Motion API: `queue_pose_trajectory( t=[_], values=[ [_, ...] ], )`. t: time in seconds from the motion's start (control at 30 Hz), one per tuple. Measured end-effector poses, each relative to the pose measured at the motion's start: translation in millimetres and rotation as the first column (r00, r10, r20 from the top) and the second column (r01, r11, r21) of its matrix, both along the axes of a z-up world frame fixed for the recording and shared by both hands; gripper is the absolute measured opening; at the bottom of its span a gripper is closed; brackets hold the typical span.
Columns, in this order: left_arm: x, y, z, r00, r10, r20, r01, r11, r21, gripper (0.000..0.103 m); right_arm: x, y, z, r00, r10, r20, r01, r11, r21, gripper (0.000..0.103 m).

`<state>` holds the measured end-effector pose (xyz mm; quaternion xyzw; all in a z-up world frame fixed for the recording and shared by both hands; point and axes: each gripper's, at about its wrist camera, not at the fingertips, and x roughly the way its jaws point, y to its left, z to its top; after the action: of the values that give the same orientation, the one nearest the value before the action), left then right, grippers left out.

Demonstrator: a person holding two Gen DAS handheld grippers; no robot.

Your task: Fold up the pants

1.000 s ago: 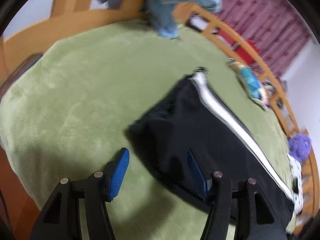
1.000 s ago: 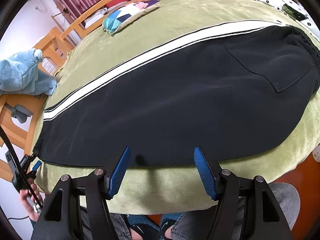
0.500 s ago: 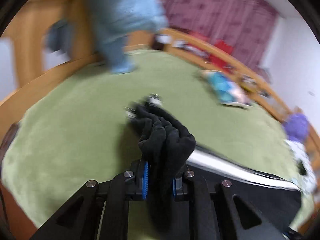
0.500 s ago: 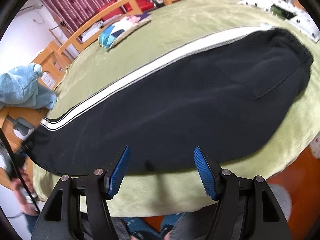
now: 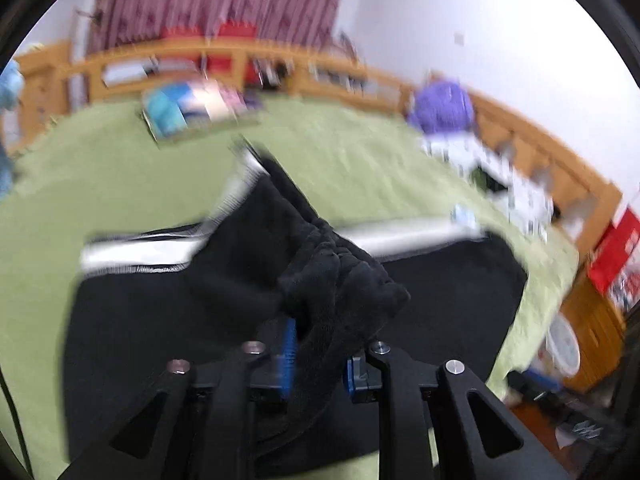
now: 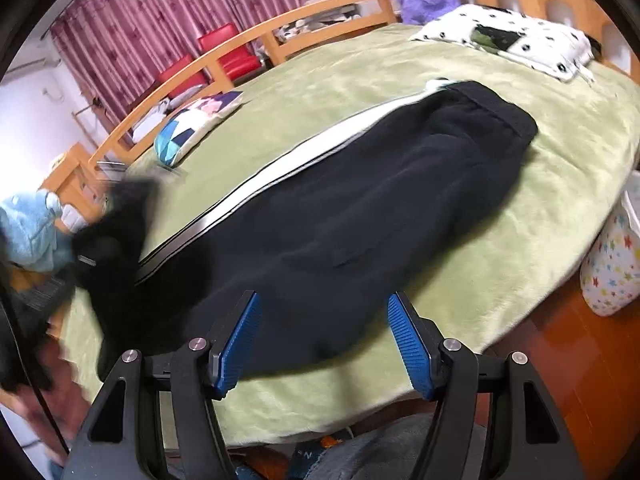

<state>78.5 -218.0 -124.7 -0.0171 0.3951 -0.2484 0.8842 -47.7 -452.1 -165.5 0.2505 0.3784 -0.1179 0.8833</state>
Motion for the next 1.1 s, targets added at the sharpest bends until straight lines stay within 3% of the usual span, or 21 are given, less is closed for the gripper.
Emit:
queue_pose_trajectory(
  t=[0.07, 0.13, 0.2, 0.23, 0.27, 0.43, 0.53, 0.63, 0.67, 0.7, 0.73, 0.77, 0.8, 0.83, 0.9, 1.0, 1.1],
  values=[
    [-3.3, -5.8, -25.0, 0.994, -0.042, -0.105, 0.042, 0.999, 0.003, 0.027, -4.9, -3.6, -4.4, 1.0, 0.009, -0.002, -0.009, 1.0, 0.011, 0.065],
    [-11.9, -2.0, -32.7, 0.988, -0.072, -0.137, 0.07, 0.997, -0.016, 0.03, -6.3, -1.3, -7.0, 1.0, 0.024, 0.001, -0.024, 1.0, -0.004, 0.065],
    [-24.1, 12.8, -25.6, 0.992, -0.077, -0.103, 0.076, 0.997, -0.013, 0.05, -1.7, 3.0, -8.6, 0.999, 0.046, 0.005, -0.046, 0.999, -0.007, 0.065],
    [-28.8, 21.3, -19.5, 0.994, -0.065, -0.085, 0.064, 0.998, -0.022, 0.065, 2.7, 6.3, -9.2, 0.998, 0.062, 0.011, -0.062, 0.998, -0.001, 0.065],
    [-32.8, 35.7, -12.8, 0.997, -0.043, -0.059, 0.041, 0.998, -0.044, 0.07, 5.9, 8.9, -9.2, 0.997, 0.075, 0.019, -0.075, 0.997, 0.006, 0.065],
    [-33.6, 96.8, 4.6, 0.996, 0.088, -0.012, -0.089, 0.993, -0.071, 0.072, 35.9, 29.6, -8.0, 0.982, 0.167, 0.086, -0.172, 0.984, 0.052, 0.066],
    [-23.9, 127.5, 1.1, 0.982, 0.184, -0.05, -0.187, 0.981, -0.052, 0.072, 57.3, 48.9, -11.7, 0.966, 0.231, 0.112, -0.242, 0.966, 0.092, 0.065],
    [-22.3, 150.9, -8.6, 0.969, 0.229, -0.09, -0.236, 0.968, -0.085, 0.072, 85.9, 76.0, -18.0, 0.953, 0.277, 0.123, -0.289, 0.953, 0.088, 0.065],
    [-22.7, 159.0, -11.2, 0.965, 0.24, -0.104, -0.251, 0.963, -0.101, 0.072, 97.4, 85.1, -23.3, 0.95, 0.293, 0.104, -0.301, 0.952, 0.062, 0.061],
    [-22.5, 164.9, -12.7, 0.962, 0.246, -0.115, -0.259, 0.96, -0.112, 0.072, 108.3, 93.5, -30.4, 0.954, 0.295, 0.057, -0.296, 0.955, 0.02, 0.031],
    [-23.4, 168.7, -13.3, 0.961, 0.248, -0.12, -0.261, 0.958, -0.118, 0.072, 115.1, 99.5, -36.3, 0.958, 0.286, 0.0, -0.285, 0.958, -0.036, 0.025],
    [-24.3, 173.3, -13.7, 0.961, 0.247, -0.121, -0.262, 0.957, -0.125, 0.072, 118.4, 102.8, -39.3, 0.955, 0.296, -0.031, -0.298, 0.952, -0.073, 0.024],
    [-25.0, 180.0, -12.8, 0.962, 0.246, -0.116, -0.26, 0.956, -0.132, 0.072, 114.5, 98.9, -38.4, 0.95, 0.311, -0.012, -0.312, 0.949, -0.052, 0.024],
    [-24.5, 184.2, -12.6, 0.962, 0.251, -0.106, -0.264, 0.955, -0.133, 0.072, 103.1, 86.8, -35.4, 0.95, 0.31, 0.046, -0.312, 0.95, 0.03, 0.022],
    [-22.8, 196.2, -12.8, 0.956, 0.277, -0.098, -0.288, 0.948, -0.133, 0.072, 88.7, 74.8, -36.9, 0.95, 0.306, 0.063, -0.311, 0.945, 0.103, 0.022],
    [-17.3, 211.2, -19.9, 0.948, 0.293, -0.126, -0.31, 0.938, -0.156, 0.072, 83.5, 92.5, -53.9, 0.946, 0.318, -0.06, -0.319, 0.948, -0.016, 0.024],
    [-14.1, 220.5, -29.3, 0.942, 0.302, -0.149, -0.325, 0.931, -0.164, 0.072, 80.9, 107.6, -39.0, 0.937, 0.342, -0.076, -0.349, 0.928, -0.131, 0.036]
  ],
)
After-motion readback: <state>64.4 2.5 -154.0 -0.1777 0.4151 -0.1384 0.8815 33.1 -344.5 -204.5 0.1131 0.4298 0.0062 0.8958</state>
